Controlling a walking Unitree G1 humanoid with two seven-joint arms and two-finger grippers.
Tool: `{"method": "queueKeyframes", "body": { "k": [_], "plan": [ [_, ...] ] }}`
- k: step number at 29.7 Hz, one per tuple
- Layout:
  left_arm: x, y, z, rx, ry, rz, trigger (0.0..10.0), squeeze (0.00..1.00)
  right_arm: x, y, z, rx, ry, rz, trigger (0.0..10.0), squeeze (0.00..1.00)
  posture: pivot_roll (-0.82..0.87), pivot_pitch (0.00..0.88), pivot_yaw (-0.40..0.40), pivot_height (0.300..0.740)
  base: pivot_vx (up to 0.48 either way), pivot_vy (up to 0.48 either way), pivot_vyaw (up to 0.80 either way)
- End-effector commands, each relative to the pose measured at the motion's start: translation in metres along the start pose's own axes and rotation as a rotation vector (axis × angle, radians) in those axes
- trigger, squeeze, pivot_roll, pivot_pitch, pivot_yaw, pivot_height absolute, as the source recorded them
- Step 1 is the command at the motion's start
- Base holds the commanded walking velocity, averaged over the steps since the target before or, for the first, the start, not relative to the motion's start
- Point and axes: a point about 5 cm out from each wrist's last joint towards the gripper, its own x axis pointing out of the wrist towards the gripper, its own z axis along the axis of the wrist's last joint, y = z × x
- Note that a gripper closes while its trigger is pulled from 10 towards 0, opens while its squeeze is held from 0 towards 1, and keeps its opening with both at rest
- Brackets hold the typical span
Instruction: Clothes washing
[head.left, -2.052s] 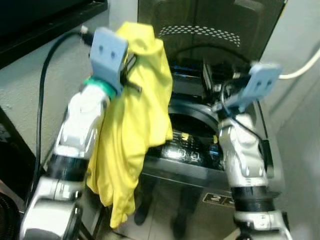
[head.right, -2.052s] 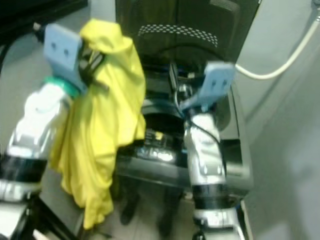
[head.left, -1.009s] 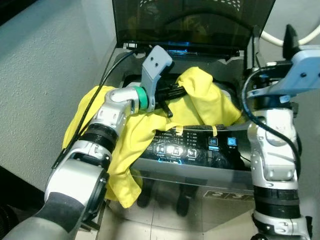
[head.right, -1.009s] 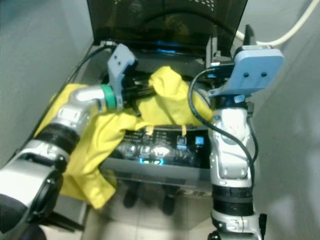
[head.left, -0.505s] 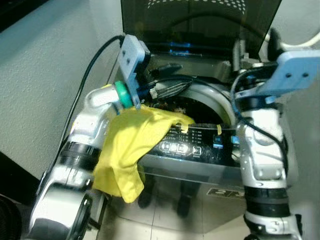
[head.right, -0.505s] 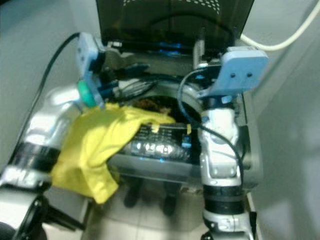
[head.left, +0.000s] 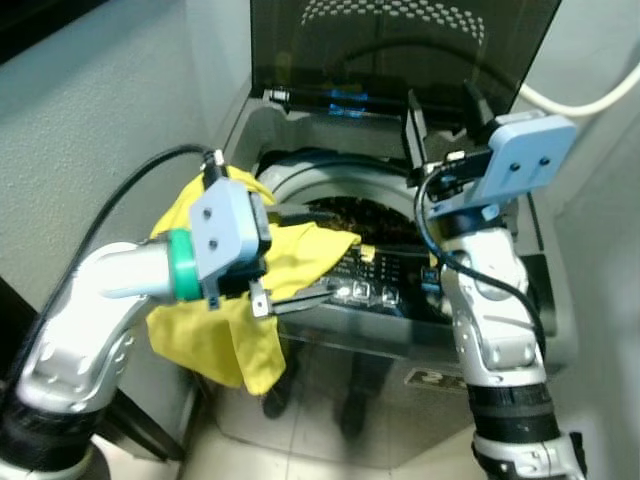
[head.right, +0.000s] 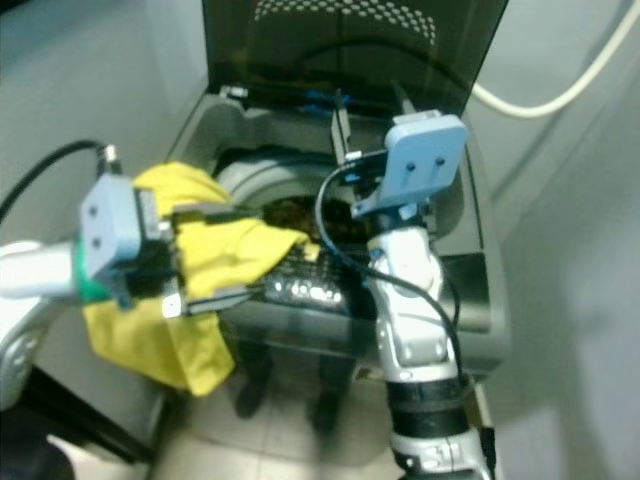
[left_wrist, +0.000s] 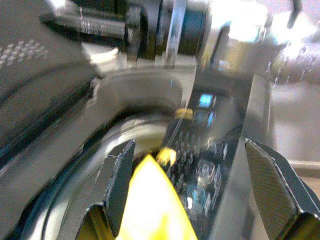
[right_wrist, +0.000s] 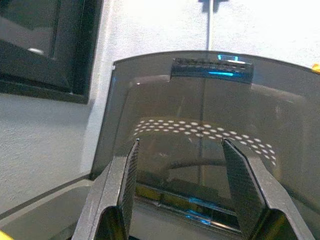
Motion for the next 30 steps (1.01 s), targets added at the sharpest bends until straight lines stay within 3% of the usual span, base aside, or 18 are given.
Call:
{"method": "queueKeyframes", "body": {
  "k": [1,5,8,11,12,14,17,20,22,29,30],
  "plan": [
    [-0.011,-0.005,-0.004,-0.056,0.056,0.140,10.0,0.00,-0.006,-0.001,-0.008,0.014,0.039,0.025,10.0,0.00,0.07,0.168,-0.027,0.740,0.000,0.000,0.00],
    [-0.014,-0.005,-0.008,-0.090,0.066,0.196,10.0,0.00,-0.007,-0.001,-0.009,0.015,0.044,0.027,10.0,0.00,0.07,0.168,-0.027,0.740,0.000,0.000,0.00],
    [-0.012,-0.007,-0.030,-0.321,0.017,0.395,10.0,0.00,-0.011,-0.002,-0.015,0.005,0.063,0.017,10.0,0.00,0.05,0.148,-0.032,0.740,0.000,0.000,0.00],
    [-0.006,-0.009,-0.037,-0.389,0.017,0.454,10.0,0.00,-0.011,-0.006,-0.012,0.007,0.062,0.007,10.0,0.00,0.06,0.144,-0.033,0.740,0.000,0.000,0.00],
    [-0.005,-0.003,-0.054,-0.449,0.060,0.533,10.0,0.00,-0.013,-0.004,-0.016,0.007,0.073,0.010,10.0,0.00,0.05,0.143,-0.022,0.740,0.000,0.000,0.00],
    [-0.005,-0.003,-0.054,-0.449,0.060,0.533,10.0,0.00,-0.013,-0.004,-0.016,0.007,0.073,0.010,10.0,0.00,0.05,0.143,-0.022,0.740,0.000,0.000,0.00],
    [-0.007,-0.001,-0.070,-0.560,0.105,0.558,10.0,0.00,-0.014,0.000,-0.019,0.011,0.076,0.012,10.0,0.00,0.04,0.116,-0.020,0.740,0.000,0.000,0.00],
    [-0.007,-0.003,-0.076,-0.575,0.145,0.557,10.0,0.00,-0.014,0.000,-0.019,0.013,0.077,0.010,10.0,0.00,0.06,0.103,-0.023,0.740,0.000,0.000,0.00],
    [-0.008,-0.008,-0.087,-0.638,0.236,0.543,10.0,0.00,-0.013,-0.002,-0.021,0.011,0.078,0.008,10.0,0.00,0.04,0.104,-0.010,0.740,0.000,0.000,0.00],
    [-0.008,-0.014,-0.094,-0.624,0.305,0.558,9.6,0.00,-0.013,-0.008,-0.023,0.011,0.081,-0.018,10.0,0.00,0.06,0.096,-0.014,0.740,0.000,0.000,0.00],
    [-0.007,-0.014,-0.094,-0.628,0.302,0.561,2.4,0.00,-0.013,-0.008,-0.023,0.014,0.081,-0.018,10.0,0.00,0.08,0.096,-0.019,0.740,0.000,0.000,0.00]
  ]
}}
